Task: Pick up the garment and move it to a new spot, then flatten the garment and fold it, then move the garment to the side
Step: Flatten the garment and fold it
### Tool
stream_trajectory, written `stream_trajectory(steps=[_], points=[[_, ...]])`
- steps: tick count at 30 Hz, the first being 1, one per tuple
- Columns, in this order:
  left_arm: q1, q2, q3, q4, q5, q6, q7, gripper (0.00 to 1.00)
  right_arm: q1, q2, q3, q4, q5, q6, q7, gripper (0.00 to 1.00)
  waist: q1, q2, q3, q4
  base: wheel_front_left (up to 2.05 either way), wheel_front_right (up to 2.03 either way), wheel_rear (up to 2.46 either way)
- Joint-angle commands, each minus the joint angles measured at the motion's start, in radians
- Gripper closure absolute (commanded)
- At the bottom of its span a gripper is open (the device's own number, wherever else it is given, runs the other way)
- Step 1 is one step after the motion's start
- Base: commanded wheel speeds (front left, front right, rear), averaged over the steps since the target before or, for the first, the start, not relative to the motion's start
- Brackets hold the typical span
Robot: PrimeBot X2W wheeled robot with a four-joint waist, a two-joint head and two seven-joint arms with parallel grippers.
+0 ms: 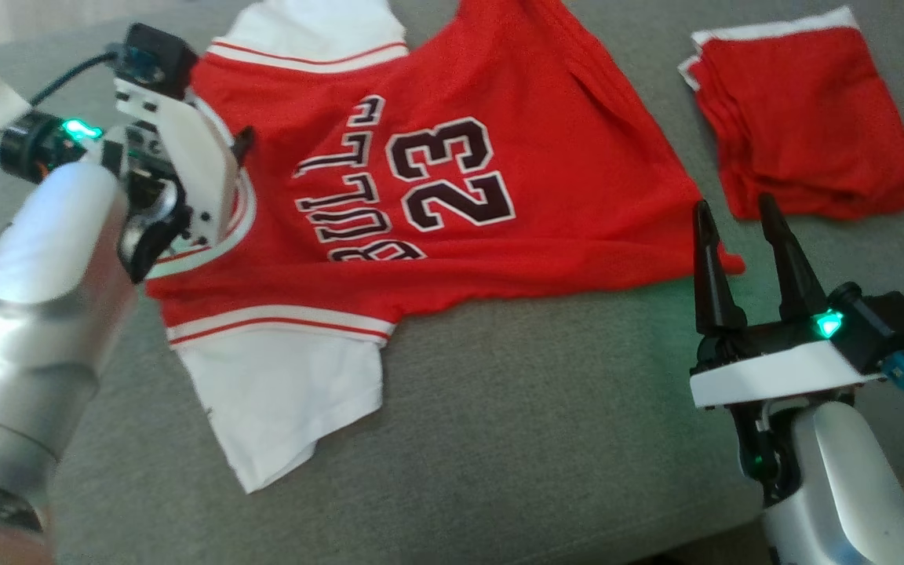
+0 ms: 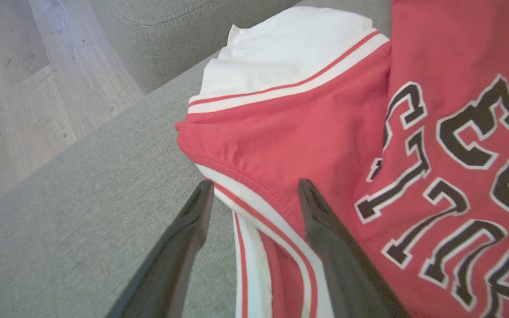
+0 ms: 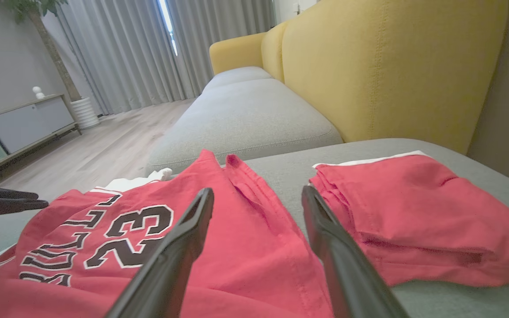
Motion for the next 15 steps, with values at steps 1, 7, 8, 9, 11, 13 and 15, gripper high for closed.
stream_trajectory(steps=[1,7,8,9,11,13,15], points=[[-0.08,0.051,0.018,0.0,-0.014,0.002,0.005,0.0,-0.038,-0.005,0.028,-0.027,0.012,-0.001,-0.014,0.0,-0.0001,0.0,0.041,-0.046,0.0,0.0,0.0],[-0.106,0.061,-0.011,0.069,-0.058,0.002,0.026,0.0,-0.057,-0.005,0.045,-0.014,0.027,-0.001,-0.03,0.0,-0.0001,0.0,0.071,-0.085,0.0,0.0,0.0],[-0.109,0.063,-0.017,0.079,-0.064,0.002,0.029,0.0,-0.059,-0.005,0.049,-0.012,0.029,-0.001,-0.032,0.0,-0.0001,0.0,0.075,-0.09,0.0,0.0,0.0],[-0.111,0.063,-0.022,0.088,-0.07,0.002,0.033,0.0,-0.062,-0.005,0.053,-0.01,0.031,-0.001,-0.034,0.0,-0.0001,0.0,0.079,-0.095,0.0,0.0,0.0],[-0.113,0.064,-0.026,0.099,-0.075,0.002,0.039,0.0,-0.065,-0.005,0.055,-0.008,0.033,-0.001,-0.036,0.0,-0.0001,0.0,0.081,-0.099,0.0,0.0,0.0],[-0.114,0.063,-0.035,0.119,-0.083,0.002,0.053,0.0,-0.068,-0.005,0.057,-0.007,0.037,-0.001,-0.04,0.0,-0.0001,0.0,0.085,-0.106,0.0,0.0,0.0],[-0.116,0.064,-0.046,0.137,-0.09,0.002,0.07,0.0,-0.072,-0.005,0.058,-0.007,0.04,-0.001,-0.043,0.0,-0.0001,0.0,0.09,-0.111,0.0,0.0,0.0]])
